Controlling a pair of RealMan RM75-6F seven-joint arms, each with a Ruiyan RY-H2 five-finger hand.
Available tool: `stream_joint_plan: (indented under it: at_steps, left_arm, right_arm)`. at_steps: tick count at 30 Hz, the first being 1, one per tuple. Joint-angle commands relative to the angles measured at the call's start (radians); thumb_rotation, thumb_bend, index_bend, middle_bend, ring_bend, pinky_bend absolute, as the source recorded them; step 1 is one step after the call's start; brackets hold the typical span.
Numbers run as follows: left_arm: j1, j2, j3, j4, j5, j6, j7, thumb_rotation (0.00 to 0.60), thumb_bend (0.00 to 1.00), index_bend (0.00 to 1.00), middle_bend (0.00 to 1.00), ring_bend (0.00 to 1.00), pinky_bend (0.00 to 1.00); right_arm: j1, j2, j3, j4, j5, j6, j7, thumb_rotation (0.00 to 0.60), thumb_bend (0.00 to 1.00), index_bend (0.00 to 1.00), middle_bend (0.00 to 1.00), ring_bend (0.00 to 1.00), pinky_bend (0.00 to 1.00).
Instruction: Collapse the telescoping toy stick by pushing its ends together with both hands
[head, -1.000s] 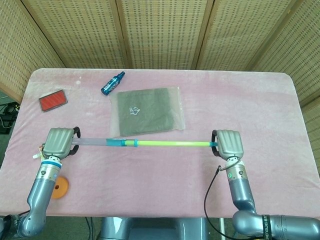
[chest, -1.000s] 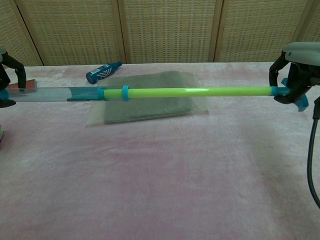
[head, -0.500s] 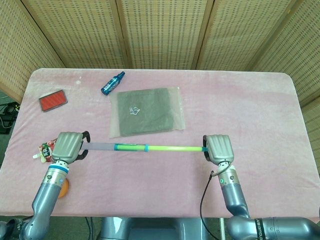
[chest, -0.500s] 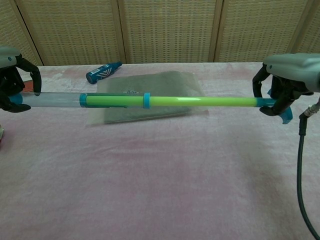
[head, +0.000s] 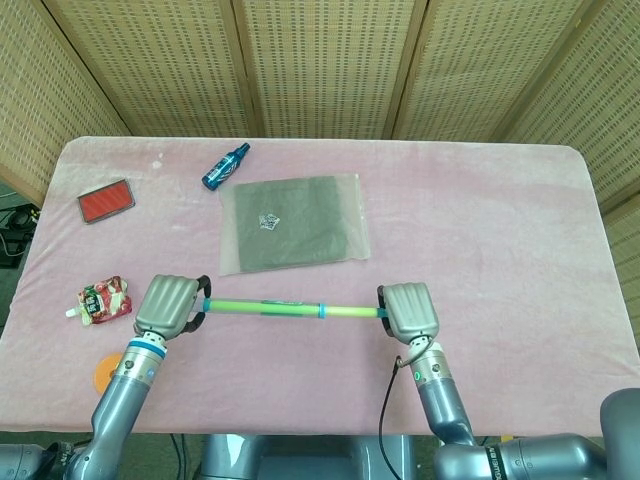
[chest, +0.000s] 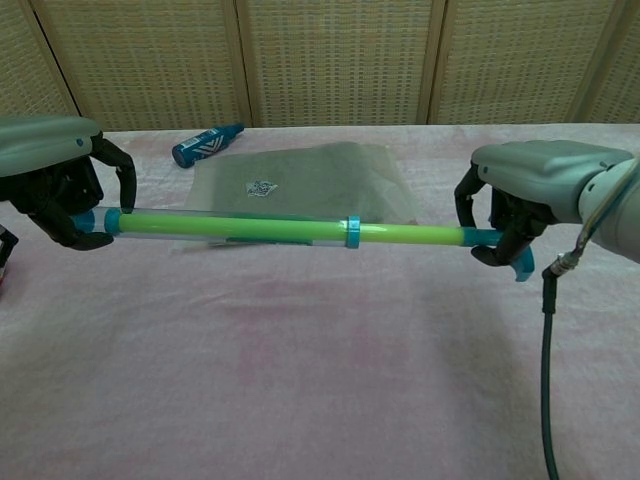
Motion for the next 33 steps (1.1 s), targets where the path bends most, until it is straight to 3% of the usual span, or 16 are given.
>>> stream_joint_plan:
  at_steps: [1, 30, 33]
  left_arm:
    - [-0.007, -0.015, 0.004, -0.004, -0.007, 0.007, 0.016, 0.6, 0.46, 0.54, 0.81, 0.71, 0.63]
    - [-0.054, -0.123, 0.019, 0.009, -0.036, 0.033, 0.081, 0.6, 0.46, 0.53, 0.81, 0.71, 0.63]
    - [-0.056, -0.126, 0.021, 0.009, -0.036, 0.037, 0.084, 0.6, 0.44, 0.48, 0.74, 0.67, 0.62]
  right_arm:
    - [0.007, -0.017, 0.0, 0.01, 0.005, 0.001, -0.012, 0.6, 0.58, 0.85, 1.0, 0.97, 0.9]
    - [0.018, -0.06, 0.004, 0.033, 0.013, -0.015, -0.031, 0.6, 0.58, 0.84, 1.0, 0.97, 0.9]
    - [0.017, -0.057, 0.003, 0.033, 0.006, -0.015, -0.029, 0.6, 0.53, 0.78, 0.96, 0.92, 0.85]
